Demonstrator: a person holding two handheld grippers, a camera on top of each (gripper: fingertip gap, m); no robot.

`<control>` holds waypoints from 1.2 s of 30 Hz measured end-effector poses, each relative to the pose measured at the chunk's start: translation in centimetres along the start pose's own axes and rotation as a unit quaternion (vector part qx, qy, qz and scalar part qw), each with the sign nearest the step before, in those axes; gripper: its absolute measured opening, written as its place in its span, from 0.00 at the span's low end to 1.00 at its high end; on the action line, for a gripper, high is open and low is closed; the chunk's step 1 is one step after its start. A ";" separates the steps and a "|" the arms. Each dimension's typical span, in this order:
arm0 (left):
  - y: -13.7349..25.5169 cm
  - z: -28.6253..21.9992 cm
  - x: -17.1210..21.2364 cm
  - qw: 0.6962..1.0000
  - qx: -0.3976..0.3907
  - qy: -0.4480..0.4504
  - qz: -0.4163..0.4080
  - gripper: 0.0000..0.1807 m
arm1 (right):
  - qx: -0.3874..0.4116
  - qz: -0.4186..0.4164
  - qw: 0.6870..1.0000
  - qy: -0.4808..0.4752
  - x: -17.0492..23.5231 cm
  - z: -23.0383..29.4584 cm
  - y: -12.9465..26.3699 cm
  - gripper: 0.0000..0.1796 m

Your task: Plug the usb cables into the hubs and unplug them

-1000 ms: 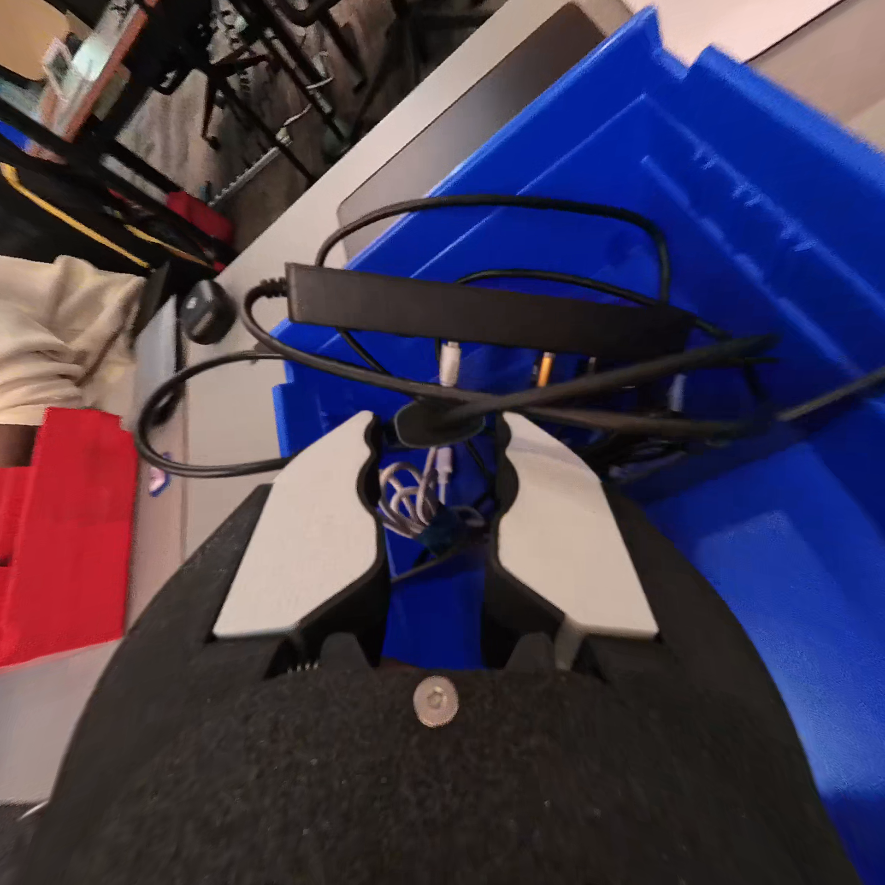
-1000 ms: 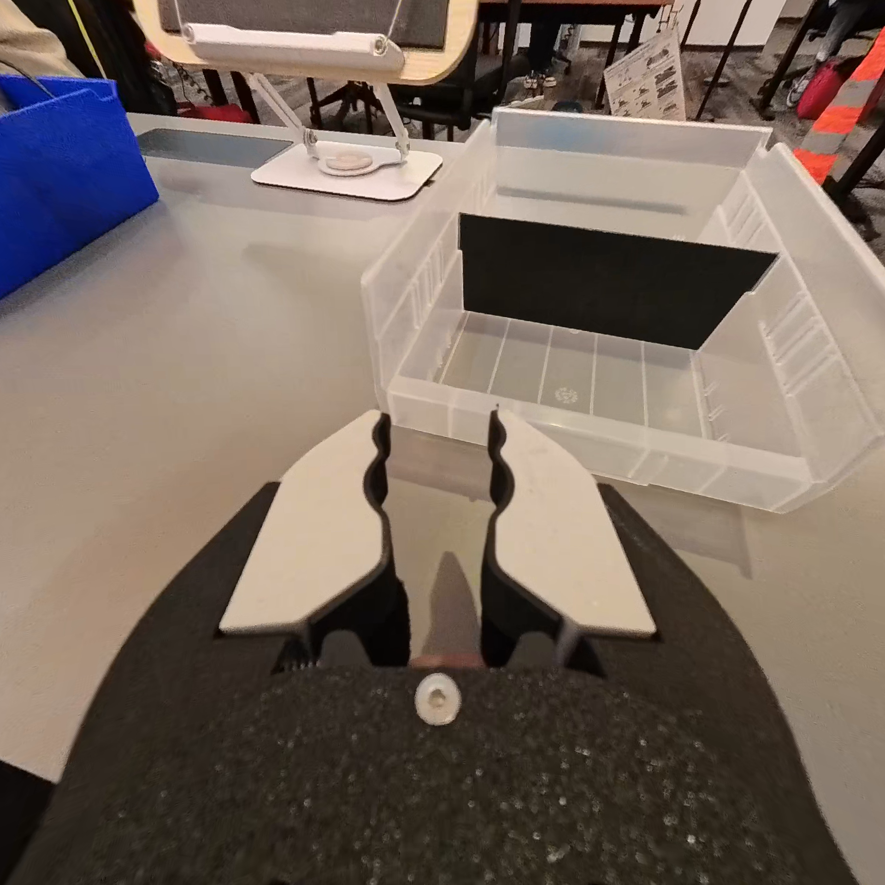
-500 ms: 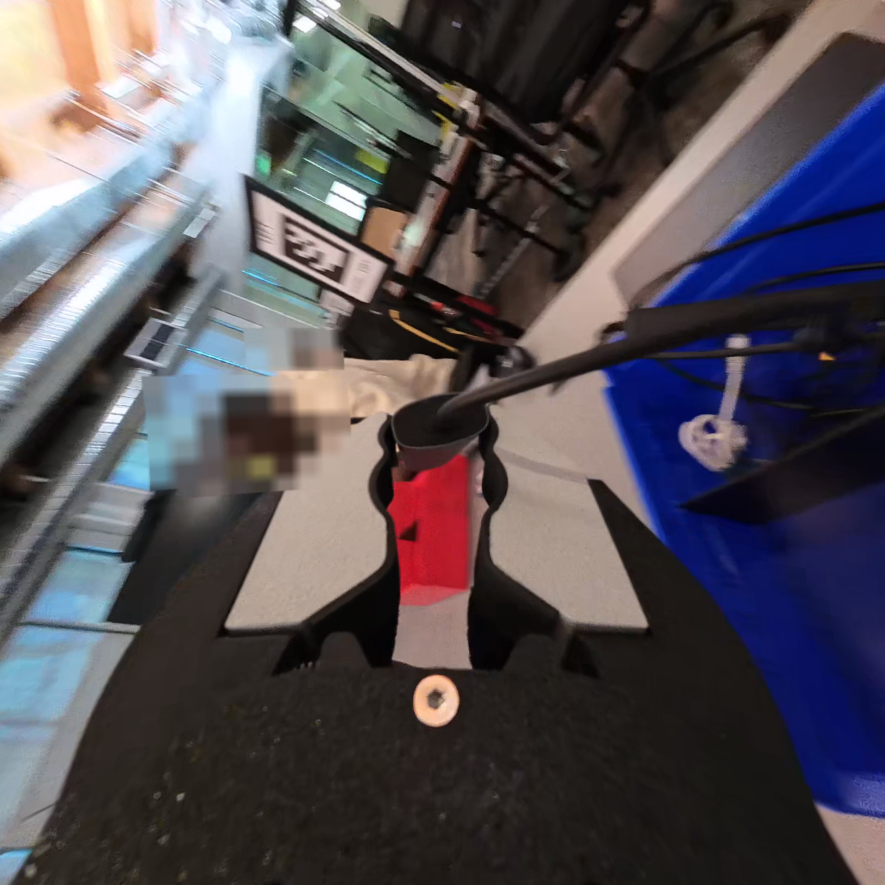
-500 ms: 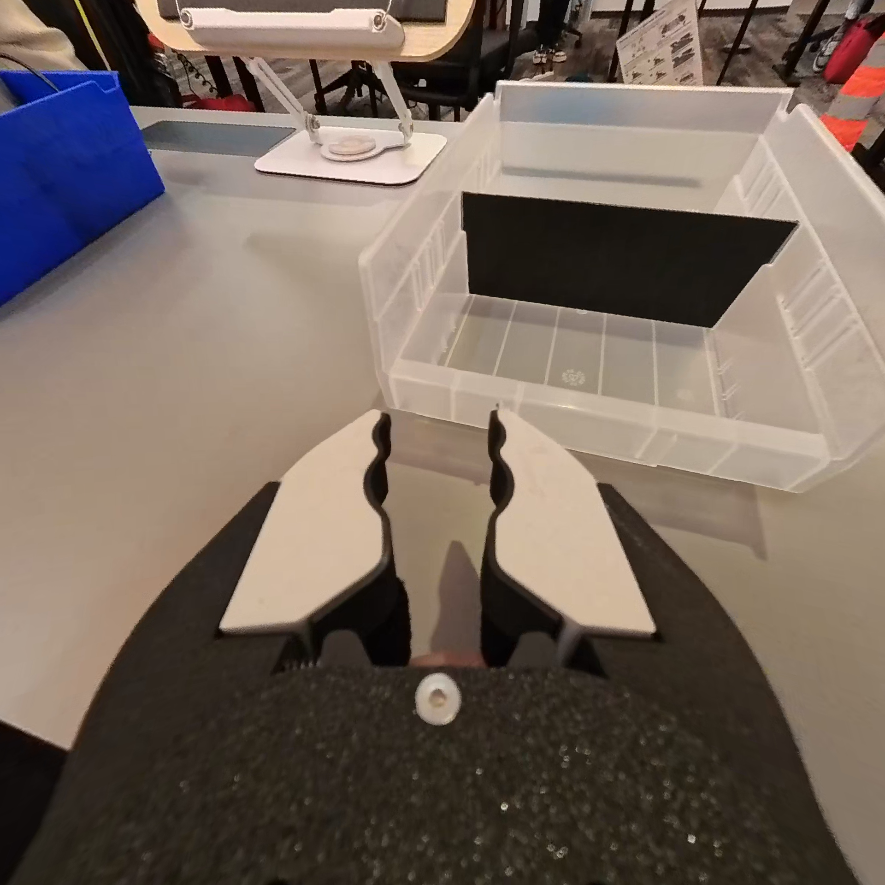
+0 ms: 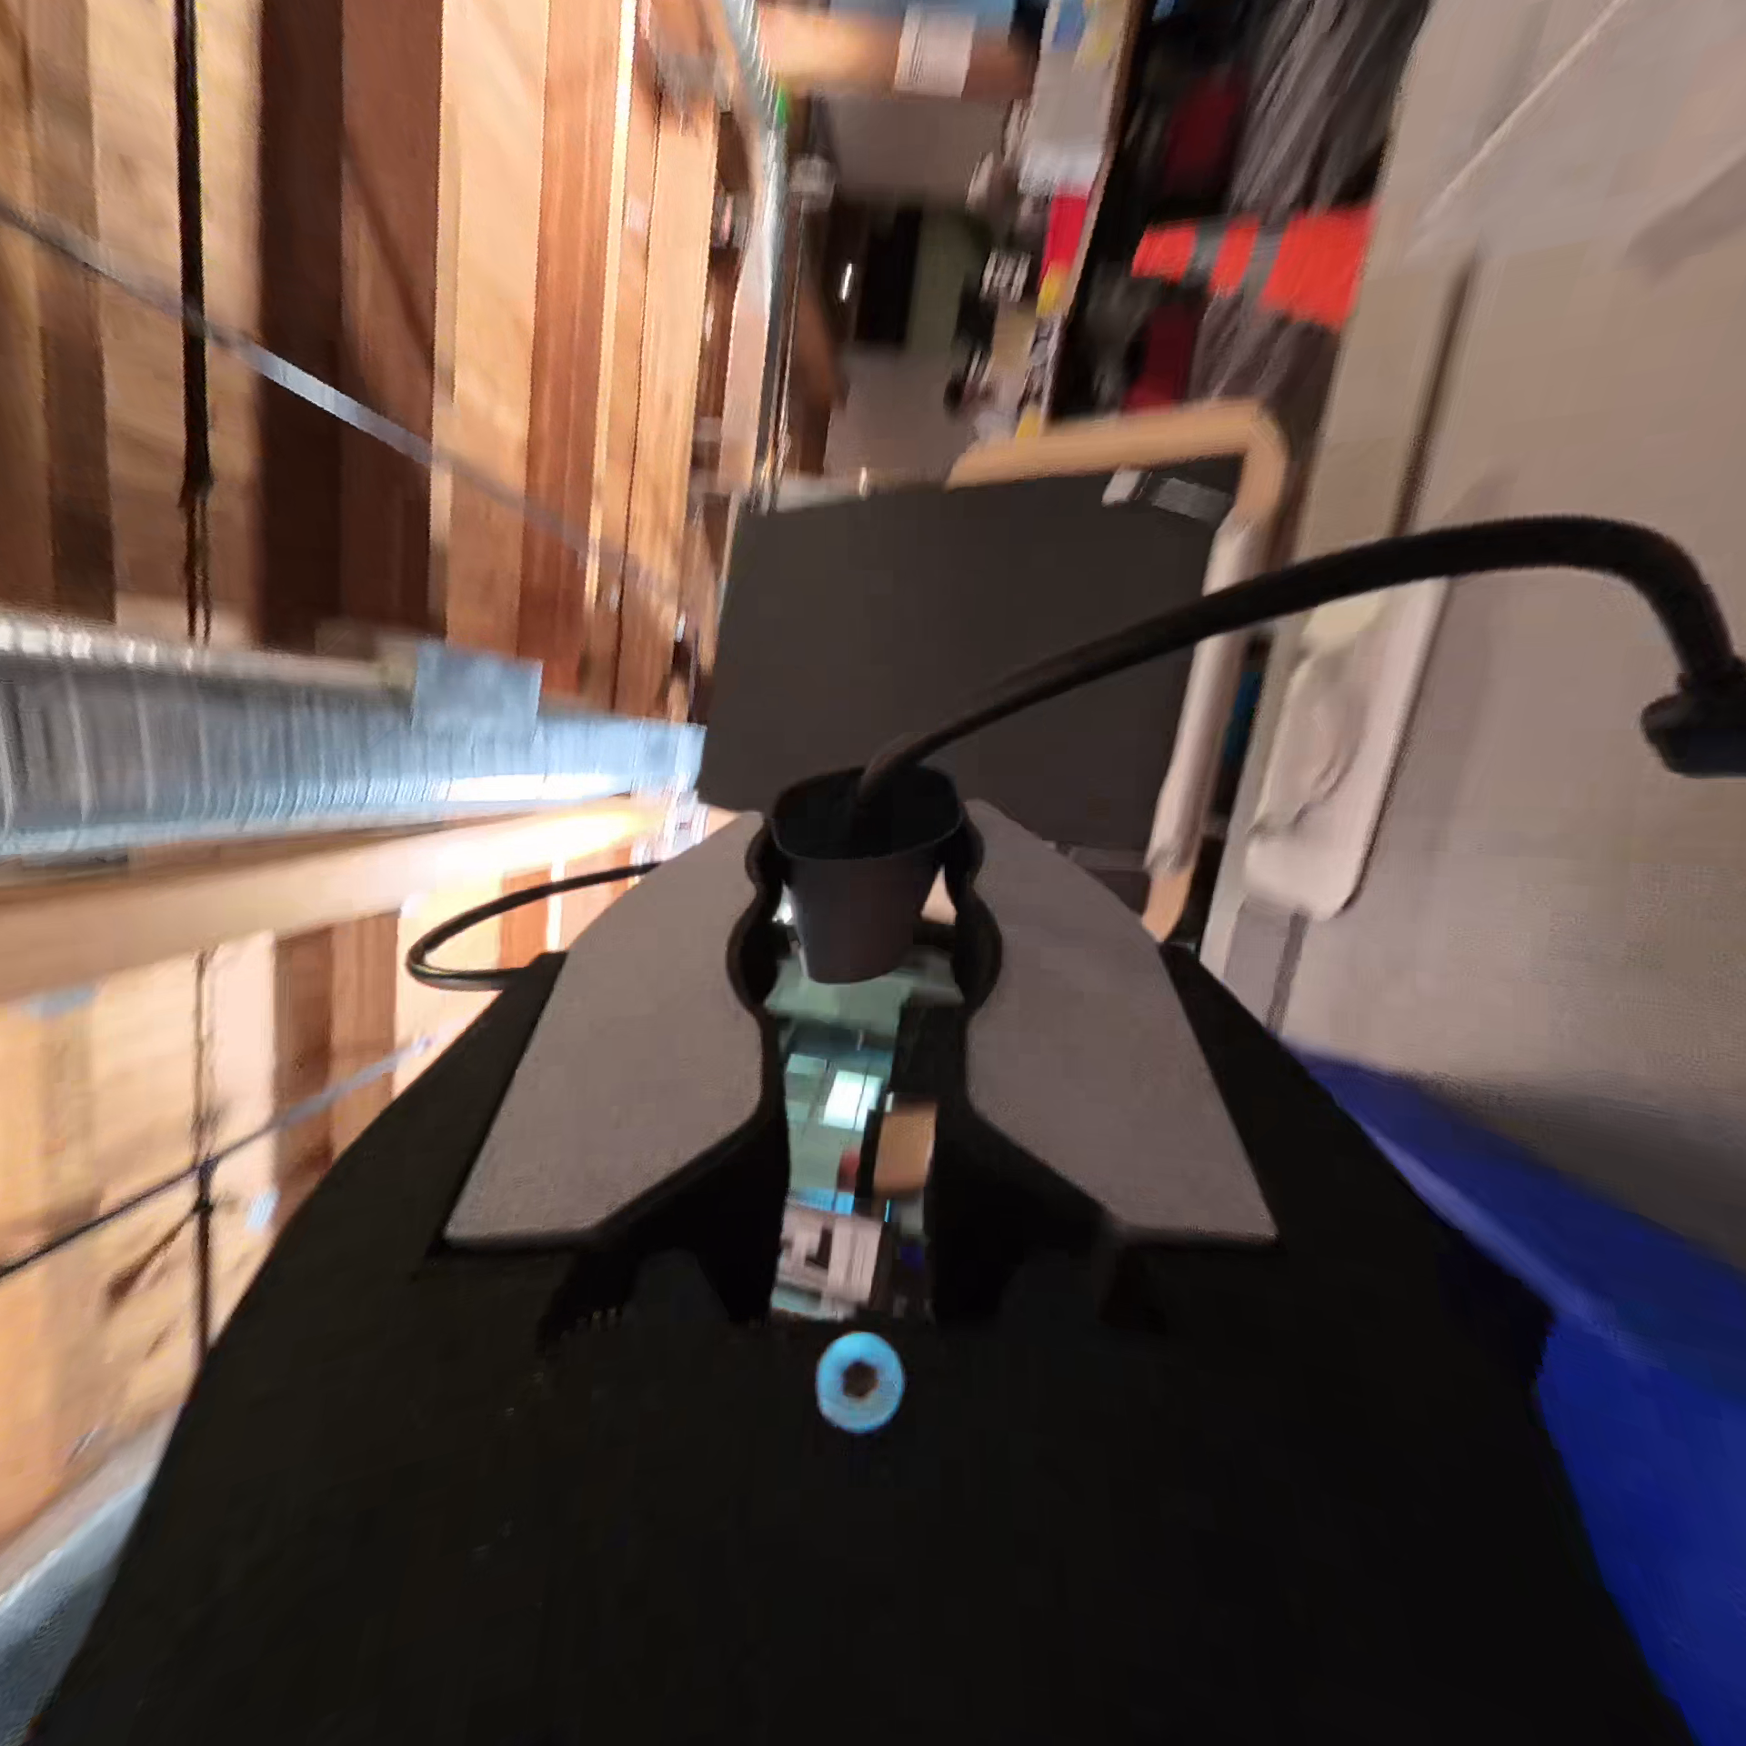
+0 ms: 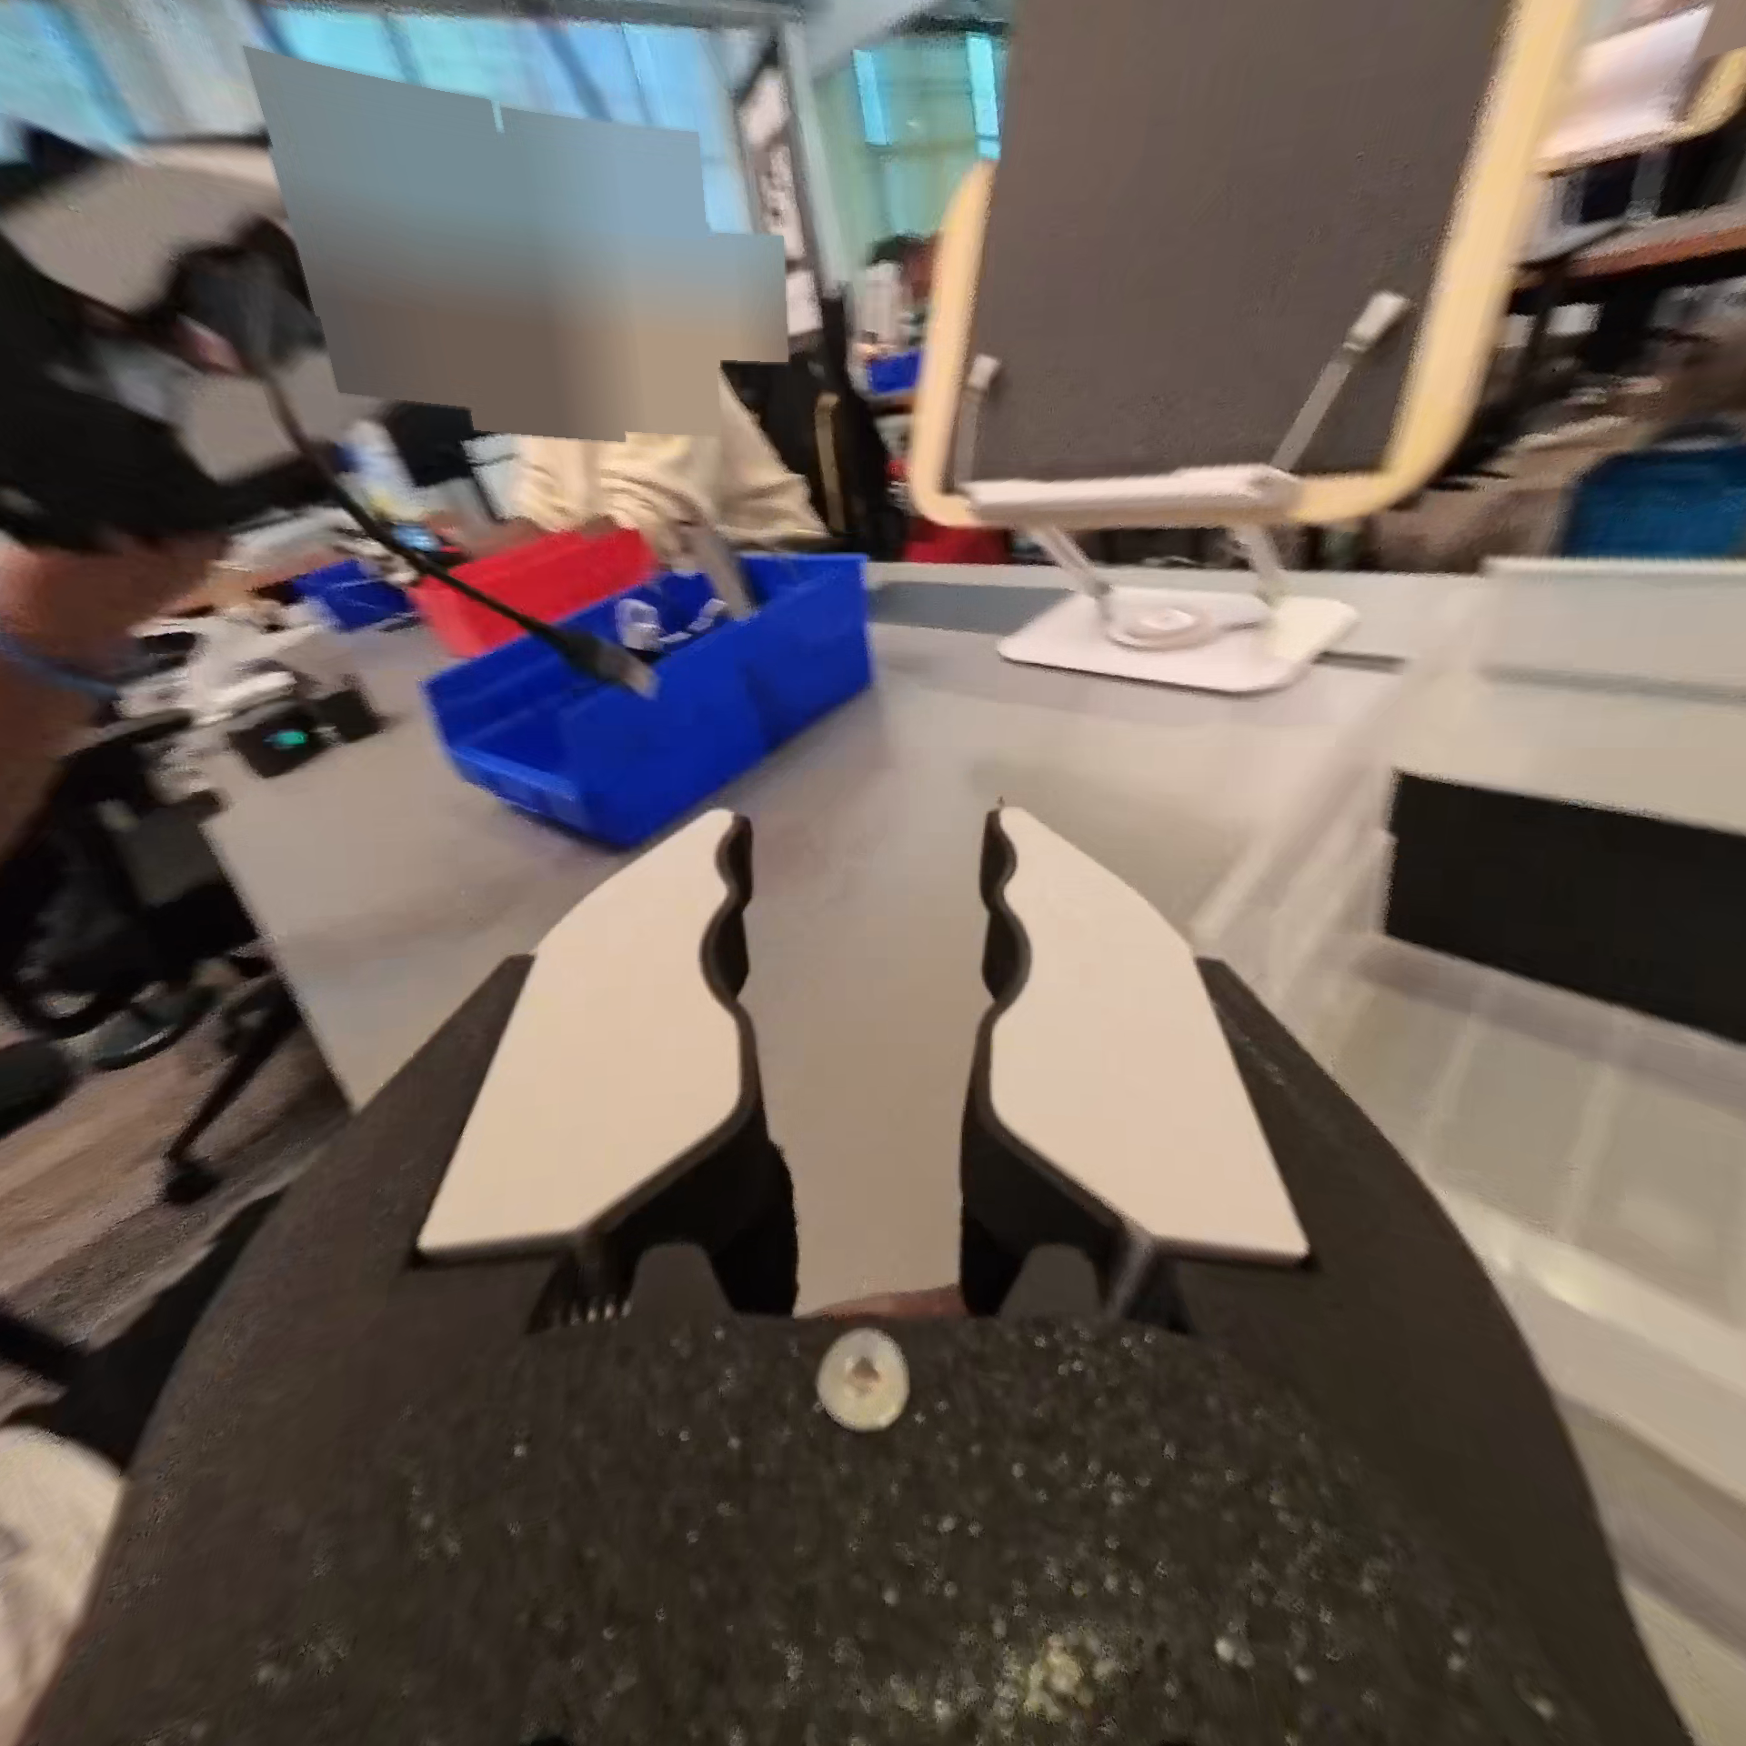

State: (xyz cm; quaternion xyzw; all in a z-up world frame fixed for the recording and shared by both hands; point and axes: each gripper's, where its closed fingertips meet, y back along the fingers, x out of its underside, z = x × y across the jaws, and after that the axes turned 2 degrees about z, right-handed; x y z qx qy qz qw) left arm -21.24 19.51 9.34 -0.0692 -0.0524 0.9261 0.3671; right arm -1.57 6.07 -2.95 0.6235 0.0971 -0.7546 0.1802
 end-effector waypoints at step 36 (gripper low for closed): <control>4.7 -10.4 -2.5 0.810 0.287 0.500 -0.109 0.13 | -0.319 -0.025 0.935 0.153 -3.7 7.8 -5.5 0.09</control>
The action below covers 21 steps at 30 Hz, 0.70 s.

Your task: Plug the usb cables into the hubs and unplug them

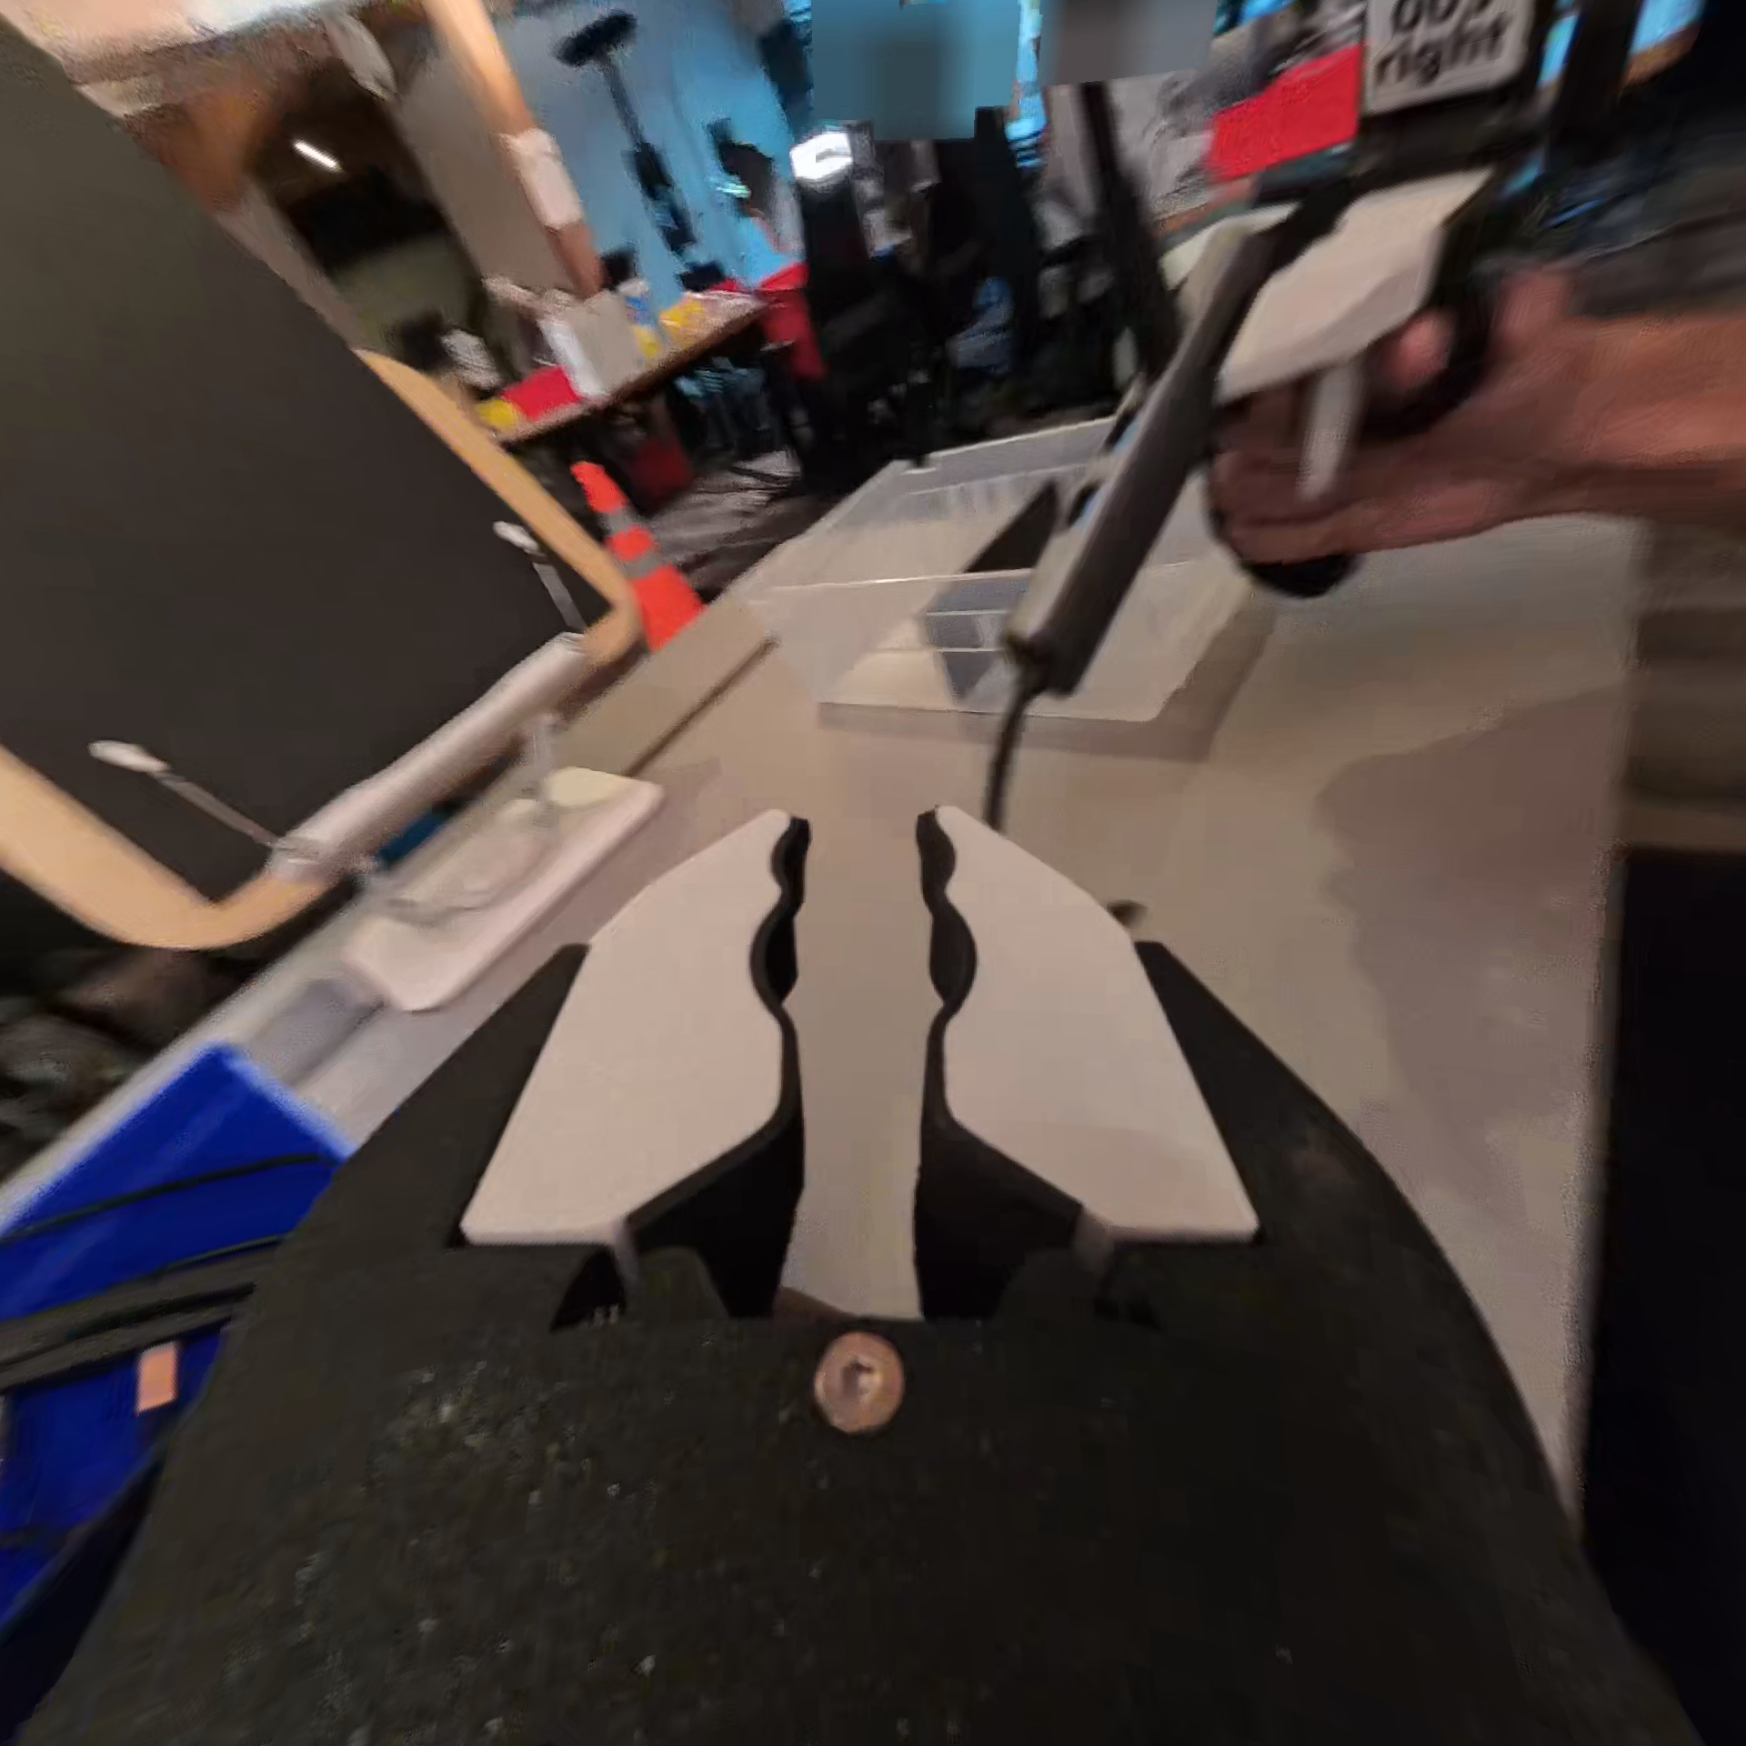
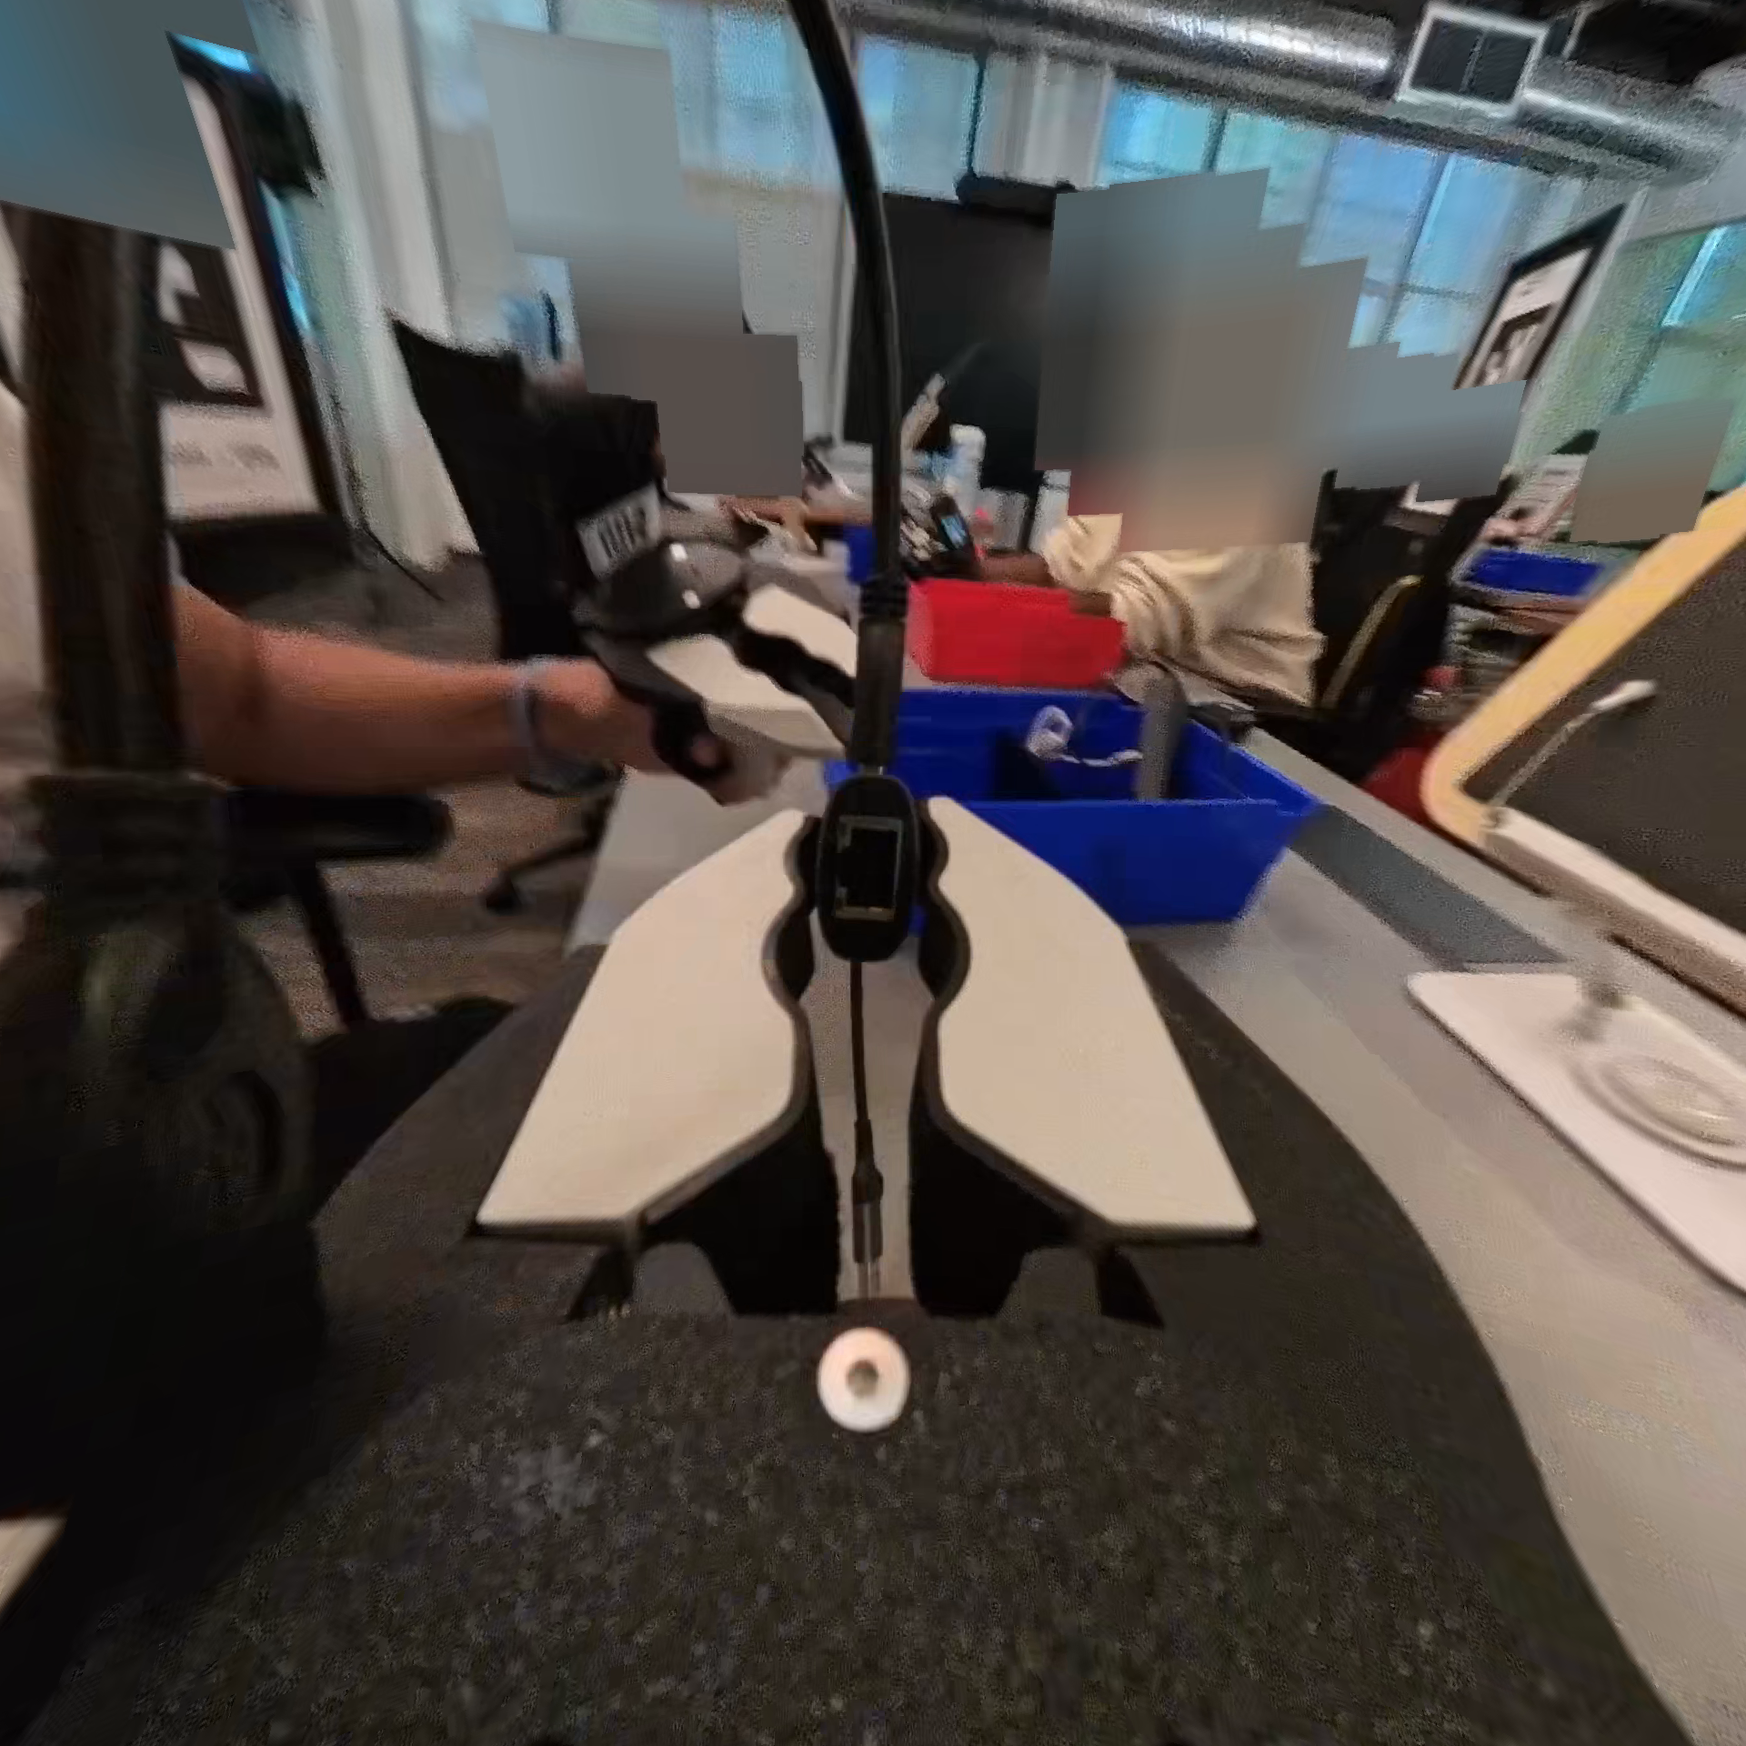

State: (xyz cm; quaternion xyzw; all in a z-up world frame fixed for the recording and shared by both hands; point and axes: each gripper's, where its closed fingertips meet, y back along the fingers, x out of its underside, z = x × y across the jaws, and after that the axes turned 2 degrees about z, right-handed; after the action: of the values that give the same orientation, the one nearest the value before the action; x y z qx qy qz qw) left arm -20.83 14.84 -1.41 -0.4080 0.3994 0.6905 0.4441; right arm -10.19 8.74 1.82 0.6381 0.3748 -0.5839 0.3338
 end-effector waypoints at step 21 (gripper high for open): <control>-4.7 -5.9 0.2 0.999 0.007 0.005 0.050 0.07 | 0.179 0.226 0.895 0.340 8.0 0.1 -5.1 0.10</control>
State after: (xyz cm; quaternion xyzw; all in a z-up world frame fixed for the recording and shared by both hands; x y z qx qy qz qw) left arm -15.25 10.82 -4.58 -0.3883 0.4260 0.7068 0.4101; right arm -14.38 11.93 -6.04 0.9143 0.2002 -0.2969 0.1891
